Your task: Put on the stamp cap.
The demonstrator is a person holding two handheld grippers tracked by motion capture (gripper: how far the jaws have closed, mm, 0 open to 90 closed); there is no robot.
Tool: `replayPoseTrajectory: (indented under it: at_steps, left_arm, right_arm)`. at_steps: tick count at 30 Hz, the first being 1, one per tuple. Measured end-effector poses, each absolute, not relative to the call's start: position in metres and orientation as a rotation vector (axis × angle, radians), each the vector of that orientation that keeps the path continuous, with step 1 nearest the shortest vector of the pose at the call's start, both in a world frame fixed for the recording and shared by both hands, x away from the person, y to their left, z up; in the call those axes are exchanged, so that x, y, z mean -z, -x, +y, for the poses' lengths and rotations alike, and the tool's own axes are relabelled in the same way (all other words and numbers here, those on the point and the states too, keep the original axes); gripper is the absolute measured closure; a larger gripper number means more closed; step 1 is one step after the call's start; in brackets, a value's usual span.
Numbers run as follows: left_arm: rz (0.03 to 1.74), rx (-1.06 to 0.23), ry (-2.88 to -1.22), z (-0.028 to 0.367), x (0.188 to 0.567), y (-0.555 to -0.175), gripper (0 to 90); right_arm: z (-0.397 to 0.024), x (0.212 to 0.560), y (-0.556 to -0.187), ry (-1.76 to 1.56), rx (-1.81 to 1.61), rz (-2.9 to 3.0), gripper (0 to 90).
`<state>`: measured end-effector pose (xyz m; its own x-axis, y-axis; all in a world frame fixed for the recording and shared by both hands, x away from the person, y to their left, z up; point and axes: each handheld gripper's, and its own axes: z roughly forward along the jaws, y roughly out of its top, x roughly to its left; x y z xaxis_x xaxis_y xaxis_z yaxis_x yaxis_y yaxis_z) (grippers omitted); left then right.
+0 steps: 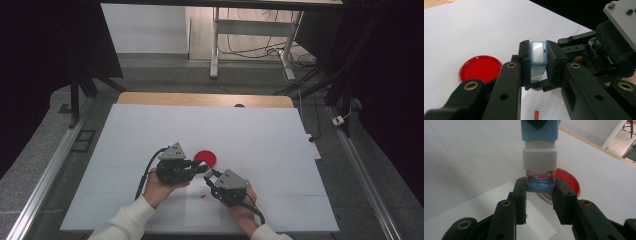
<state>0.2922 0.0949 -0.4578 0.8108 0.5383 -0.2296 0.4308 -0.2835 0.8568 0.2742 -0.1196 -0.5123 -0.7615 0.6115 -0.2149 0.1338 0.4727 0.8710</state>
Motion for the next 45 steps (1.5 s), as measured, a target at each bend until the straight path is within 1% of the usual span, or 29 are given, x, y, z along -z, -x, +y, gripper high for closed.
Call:
replayPoseTrajectory:
  at_steps: [21, 45]
  left_arm:
    - [0.74, -0.108, -1.913, 0.0932, 0.4609, -0.294, 75.3]
    - [0.77, -0.134, -1.923, 0.0887, 0.4623, -0.2914, 75.4]
  right_arm:
    - [-0.1203, 0.5097, -0.2721, -0.613, -1.258, 2.192, 65.3]
    - [-0.1186, 0.5111, -0.269, -0.581, -1.199, 2.162, 65.2]
